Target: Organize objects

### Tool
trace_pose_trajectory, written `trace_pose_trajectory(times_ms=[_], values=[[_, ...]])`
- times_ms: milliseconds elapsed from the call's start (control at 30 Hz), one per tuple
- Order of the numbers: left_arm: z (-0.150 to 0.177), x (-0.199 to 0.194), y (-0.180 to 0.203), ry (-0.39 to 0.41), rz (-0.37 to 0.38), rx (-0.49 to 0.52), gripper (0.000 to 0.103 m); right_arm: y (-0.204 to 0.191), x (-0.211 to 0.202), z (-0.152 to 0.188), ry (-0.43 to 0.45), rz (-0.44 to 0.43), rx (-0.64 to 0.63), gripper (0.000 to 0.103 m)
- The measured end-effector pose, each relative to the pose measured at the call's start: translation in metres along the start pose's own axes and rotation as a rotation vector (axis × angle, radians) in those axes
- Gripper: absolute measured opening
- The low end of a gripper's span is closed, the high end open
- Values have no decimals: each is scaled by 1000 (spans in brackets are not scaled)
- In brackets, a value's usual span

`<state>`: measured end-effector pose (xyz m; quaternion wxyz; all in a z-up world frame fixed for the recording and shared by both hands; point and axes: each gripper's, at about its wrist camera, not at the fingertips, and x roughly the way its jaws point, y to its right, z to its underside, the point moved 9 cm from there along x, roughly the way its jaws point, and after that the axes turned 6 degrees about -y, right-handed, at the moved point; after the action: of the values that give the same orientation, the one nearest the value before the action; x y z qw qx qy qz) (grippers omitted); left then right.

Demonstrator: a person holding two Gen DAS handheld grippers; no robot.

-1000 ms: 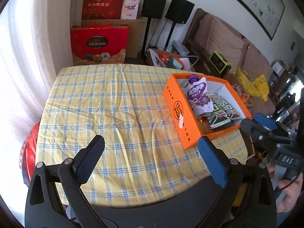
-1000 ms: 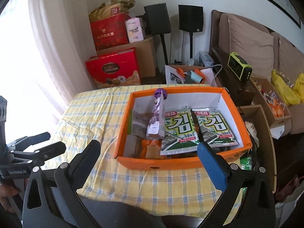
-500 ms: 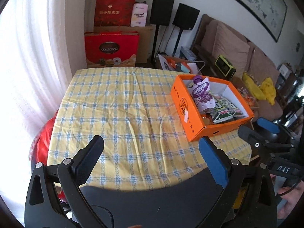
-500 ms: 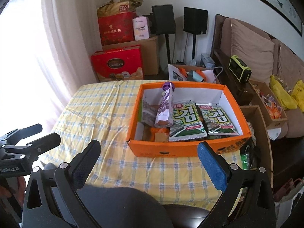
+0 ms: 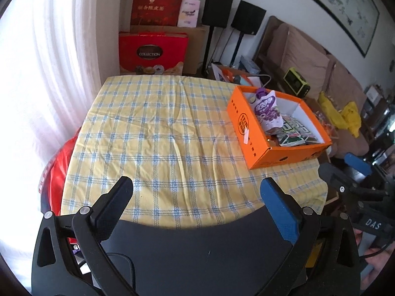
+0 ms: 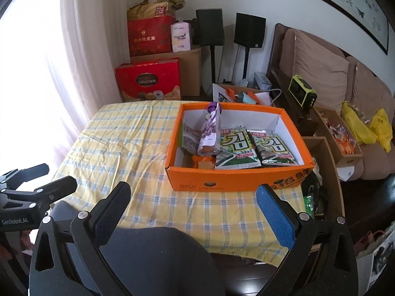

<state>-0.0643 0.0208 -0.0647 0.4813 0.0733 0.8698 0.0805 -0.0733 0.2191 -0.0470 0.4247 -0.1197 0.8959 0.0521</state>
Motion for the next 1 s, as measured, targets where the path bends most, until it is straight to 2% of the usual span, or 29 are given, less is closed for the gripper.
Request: trace_pose_trajectory(times_ms=[200,367,1000], values=[[2,-5,3,11,10,5,103,0,-2,2,3,3,4,103],[1,-13,4,34,-35,32,103,-1,-4,1,5,8,4,103],[2,-16,-1,30,-44,13,103,-2,-9,0,12,13,11,103]])
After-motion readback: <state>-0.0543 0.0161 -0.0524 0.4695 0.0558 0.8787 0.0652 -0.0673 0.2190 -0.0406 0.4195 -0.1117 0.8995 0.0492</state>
